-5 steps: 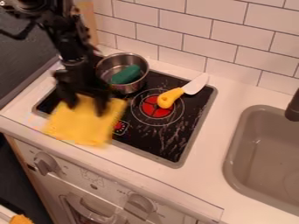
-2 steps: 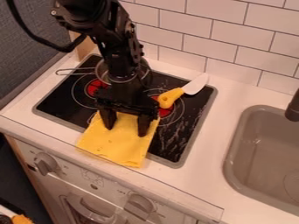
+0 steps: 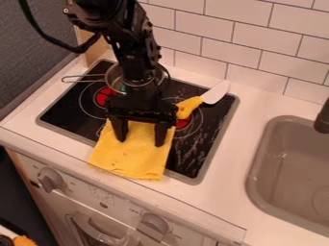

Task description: Move the yellow cloth to the bottom right corner of the burner

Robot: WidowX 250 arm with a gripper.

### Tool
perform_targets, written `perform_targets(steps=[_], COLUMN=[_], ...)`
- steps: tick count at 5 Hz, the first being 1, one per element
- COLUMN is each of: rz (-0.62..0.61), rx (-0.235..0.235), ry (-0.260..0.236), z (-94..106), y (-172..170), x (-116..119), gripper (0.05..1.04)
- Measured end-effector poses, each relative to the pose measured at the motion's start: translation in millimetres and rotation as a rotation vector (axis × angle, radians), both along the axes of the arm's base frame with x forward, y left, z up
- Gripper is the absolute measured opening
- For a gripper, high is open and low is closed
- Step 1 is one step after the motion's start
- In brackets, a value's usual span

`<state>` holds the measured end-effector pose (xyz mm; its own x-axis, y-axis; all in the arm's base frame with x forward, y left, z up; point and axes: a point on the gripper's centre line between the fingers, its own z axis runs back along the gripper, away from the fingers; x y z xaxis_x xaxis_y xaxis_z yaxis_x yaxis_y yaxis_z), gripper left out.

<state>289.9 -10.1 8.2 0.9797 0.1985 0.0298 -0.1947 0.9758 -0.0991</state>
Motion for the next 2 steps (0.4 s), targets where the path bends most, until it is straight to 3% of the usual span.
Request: perform_targets(steps=[1, 2], rz=[0.015, -0.174], rx=[0.016, 0.031], ry=[0.005, -0.014], z=[0.1, 0.3], y=[-4, -78], x=[-1, -18], gripper=[1.001, 1.001])
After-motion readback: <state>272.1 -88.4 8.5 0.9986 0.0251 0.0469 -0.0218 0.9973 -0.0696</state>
